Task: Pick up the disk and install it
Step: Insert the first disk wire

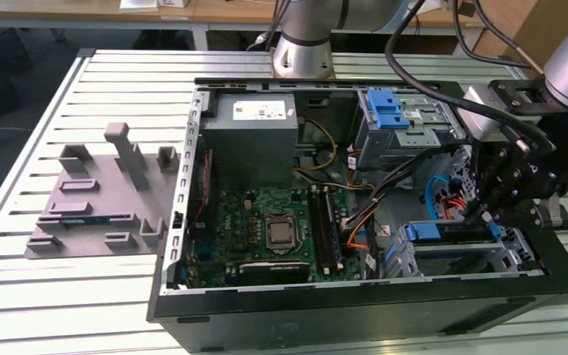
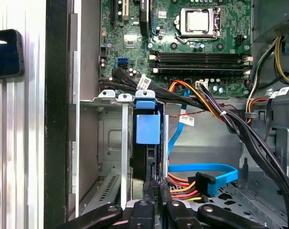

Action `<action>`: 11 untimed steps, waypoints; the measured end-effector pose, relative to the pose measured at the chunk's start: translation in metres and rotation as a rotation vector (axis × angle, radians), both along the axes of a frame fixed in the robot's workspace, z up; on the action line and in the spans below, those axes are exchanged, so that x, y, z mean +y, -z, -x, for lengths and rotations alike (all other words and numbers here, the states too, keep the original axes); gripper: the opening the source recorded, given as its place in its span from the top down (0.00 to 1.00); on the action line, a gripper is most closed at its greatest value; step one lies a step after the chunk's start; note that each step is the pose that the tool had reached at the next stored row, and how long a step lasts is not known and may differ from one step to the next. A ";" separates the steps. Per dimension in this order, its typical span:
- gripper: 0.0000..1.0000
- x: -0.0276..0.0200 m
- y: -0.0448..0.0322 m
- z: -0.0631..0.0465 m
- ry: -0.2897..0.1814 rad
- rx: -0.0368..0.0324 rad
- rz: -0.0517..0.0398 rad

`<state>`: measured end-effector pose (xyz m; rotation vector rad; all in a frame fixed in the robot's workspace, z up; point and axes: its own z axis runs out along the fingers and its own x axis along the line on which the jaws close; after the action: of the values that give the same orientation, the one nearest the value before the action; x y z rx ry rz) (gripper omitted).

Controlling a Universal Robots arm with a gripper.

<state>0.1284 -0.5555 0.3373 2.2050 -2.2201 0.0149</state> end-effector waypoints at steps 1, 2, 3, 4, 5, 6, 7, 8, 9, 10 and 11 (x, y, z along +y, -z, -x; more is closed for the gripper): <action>0.84 -0.0004 0.0005 0.000 0.000 0.0000 -0.0002; 0.84 -0.0005 0.0009 0.000 0.001 0.0000 -0.0002; 0.84 -0.0005 0.0011 0.000 0.001 -0.0001 -0.0003; 0.84 -0.0005 0.0014 0.000 0.003 0.0000 -0.0006; 0.84 -0.0006 0.0016 0.000 0.003 0.0000 -0.0016; 0.84 -0.0005 0.0019 0.000 0.003 0.0000 -0.0028; 0.84 -0.0005 0.0020 0.000 0.003 0.0000 -0.0039; 0.84 -0.0005 0.0021 0.000 0.003 0.0000 -0.0048; 0.84 -0.0005 0.0022 0.000 0.003 0.0000 -0.0059; 0.84 -0.0006 0.0022 0.000 0.003 0.0000 -0.0073; 0.84 -0.0006 0.0023 0.000 0.003 0.0000 -0.0092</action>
<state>0.1283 -0.5561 0.3350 2.2060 -2.2283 0.0047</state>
